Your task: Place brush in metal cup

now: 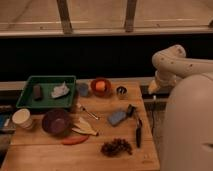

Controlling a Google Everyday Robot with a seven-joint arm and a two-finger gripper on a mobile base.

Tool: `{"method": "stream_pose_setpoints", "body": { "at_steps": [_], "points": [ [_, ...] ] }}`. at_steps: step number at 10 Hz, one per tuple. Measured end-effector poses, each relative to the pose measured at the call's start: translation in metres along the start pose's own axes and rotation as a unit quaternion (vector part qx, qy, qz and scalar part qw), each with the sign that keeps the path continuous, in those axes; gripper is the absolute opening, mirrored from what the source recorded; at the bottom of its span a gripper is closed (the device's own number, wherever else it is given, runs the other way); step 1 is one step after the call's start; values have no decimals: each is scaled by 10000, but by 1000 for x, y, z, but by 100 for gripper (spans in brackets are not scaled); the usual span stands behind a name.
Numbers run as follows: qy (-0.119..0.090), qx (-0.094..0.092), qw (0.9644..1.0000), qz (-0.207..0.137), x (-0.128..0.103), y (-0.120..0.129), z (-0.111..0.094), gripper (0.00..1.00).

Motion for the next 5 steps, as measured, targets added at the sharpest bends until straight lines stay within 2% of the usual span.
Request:
{"method": "stream_pose_setpoints", "body": {
  "at_steps": [1, 2, 4, 5],
  "points": [
    [67, -54, 9998, -179, -1, 6, 0, 80],
    [135, -152, 9989, -426, -3, 24, 1, 80],
    [281, -378, 9945, -941, 0, 74, 1, 80],
    [392, -519, 9910, -1171, 13, 99, -1, 80]
  ]
}}
